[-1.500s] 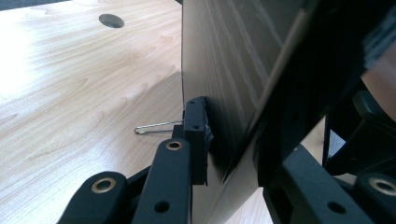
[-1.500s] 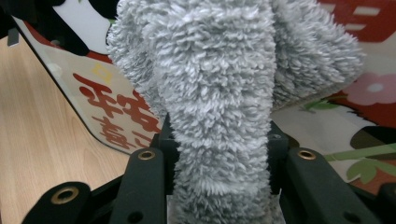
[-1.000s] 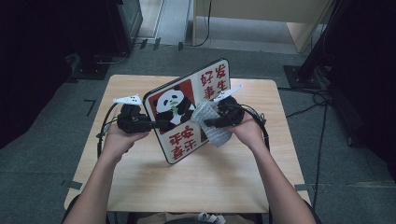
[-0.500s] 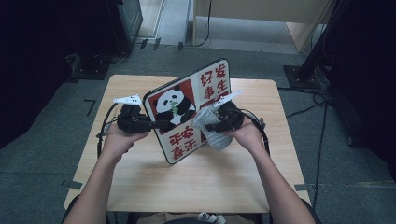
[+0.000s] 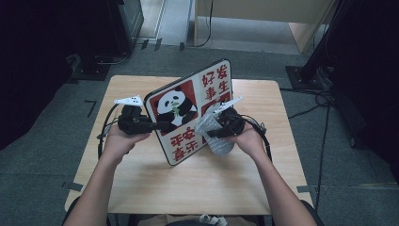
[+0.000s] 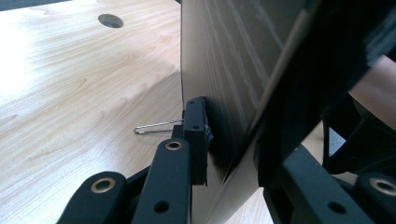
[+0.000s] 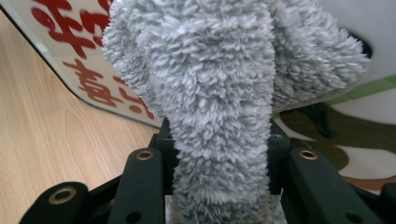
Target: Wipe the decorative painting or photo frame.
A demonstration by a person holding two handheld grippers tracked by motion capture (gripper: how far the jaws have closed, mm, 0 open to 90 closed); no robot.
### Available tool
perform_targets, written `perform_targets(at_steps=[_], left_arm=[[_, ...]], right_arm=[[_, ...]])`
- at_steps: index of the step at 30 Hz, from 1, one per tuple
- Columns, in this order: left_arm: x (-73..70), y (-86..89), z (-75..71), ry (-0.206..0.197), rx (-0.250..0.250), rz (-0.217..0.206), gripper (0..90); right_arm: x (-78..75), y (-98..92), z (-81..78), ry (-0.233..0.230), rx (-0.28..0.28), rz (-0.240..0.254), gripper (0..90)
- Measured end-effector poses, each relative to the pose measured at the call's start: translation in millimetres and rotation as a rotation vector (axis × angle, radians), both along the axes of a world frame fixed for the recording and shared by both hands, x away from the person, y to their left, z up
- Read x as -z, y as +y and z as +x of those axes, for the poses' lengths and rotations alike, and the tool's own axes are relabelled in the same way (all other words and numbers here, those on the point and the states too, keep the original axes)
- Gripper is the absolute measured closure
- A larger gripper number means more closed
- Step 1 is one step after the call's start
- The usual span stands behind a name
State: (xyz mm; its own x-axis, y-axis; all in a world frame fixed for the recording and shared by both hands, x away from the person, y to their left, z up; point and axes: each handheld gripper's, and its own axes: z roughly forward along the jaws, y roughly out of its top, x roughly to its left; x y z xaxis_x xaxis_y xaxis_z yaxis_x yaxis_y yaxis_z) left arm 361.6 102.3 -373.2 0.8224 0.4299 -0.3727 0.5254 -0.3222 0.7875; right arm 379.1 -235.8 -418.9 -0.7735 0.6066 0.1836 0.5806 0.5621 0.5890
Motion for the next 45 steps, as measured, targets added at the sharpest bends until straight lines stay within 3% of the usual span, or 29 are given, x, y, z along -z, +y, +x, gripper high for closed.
perform_targets(at_steps=[21,34,41,45], left_arm=[[0.0,0.1,-0.1,0.0,0.002,0.0,76.8],[-0.2,0.0,-0.1,0.001,0.0,-0.002,76.6],[-0.2,0.1,0.0,0.001,-0.001,-0.001,76.4],[-0.2,0.2,0.1,0.003,0.001,-0.002,76.1]], right_arm=[[34.2,1.7,-4.0,0.075,-0.014,-0.052,62.3],[46.3,0.7,-2.3,0.108,-0.019,-0.076,62.2],[40.4,1.2,-5.0,0.112,-0.029,-0.078,63.8],[30.7,-0.1,-7.9,0.102,-0.024,-0.047,64.7]])
